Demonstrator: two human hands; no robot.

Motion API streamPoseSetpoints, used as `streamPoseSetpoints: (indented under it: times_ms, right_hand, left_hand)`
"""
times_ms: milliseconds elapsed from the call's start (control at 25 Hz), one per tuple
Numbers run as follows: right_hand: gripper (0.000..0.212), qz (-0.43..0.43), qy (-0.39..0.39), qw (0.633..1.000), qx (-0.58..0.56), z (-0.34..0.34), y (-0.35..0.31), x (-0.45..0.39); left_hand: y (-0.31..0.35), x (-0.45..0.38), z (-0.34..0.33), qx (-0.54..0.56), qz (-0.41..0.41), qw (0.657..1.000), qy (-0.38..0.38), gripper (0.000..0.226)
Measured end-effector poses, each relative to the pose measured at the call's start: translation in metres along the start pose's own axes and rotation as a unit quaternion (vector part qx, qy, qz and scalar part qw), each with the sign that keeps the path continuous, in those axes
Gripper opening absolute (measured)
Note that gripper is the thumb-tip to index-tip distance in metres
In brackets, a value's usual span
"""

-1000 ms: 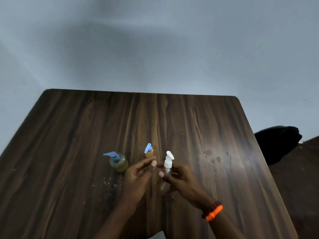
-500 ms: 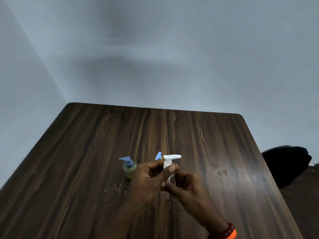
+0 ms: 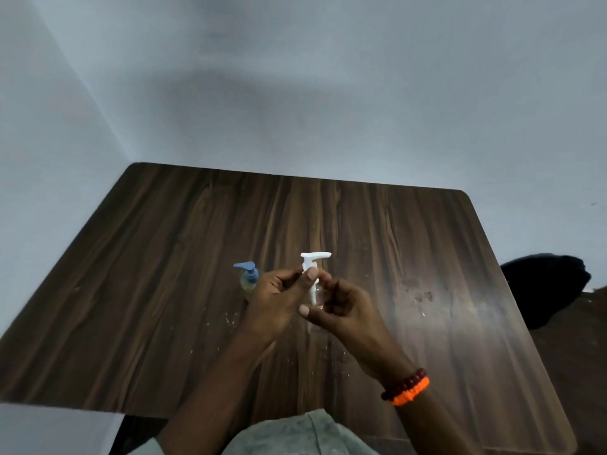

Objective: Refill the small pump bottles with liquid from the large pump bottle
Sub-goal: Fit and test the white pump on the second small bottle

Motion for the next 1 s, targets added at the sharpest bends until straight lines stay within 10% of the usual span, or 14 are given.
streamPoseSetpoints:
  times_ms: [1000]
  right_hand:
    - [0.034, -0.056, -0.094, 0.987, -0.121, -0.008, 0.029, 0.008]
  left_hand:
    - [-0.019, 0.012, 0.005, 0.001, 0.001, 1.000, 0.015, 0.031]
Point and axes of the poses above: each hand's wrist, its own x-axis away from the middle knuckle, its own z-axis out of the back of the hand, y = z × x, the point moved 6 cm from there along -x, towards the middle knuckle, and after that the axes turned 9 degrees about -y, right-handed, at the moved point
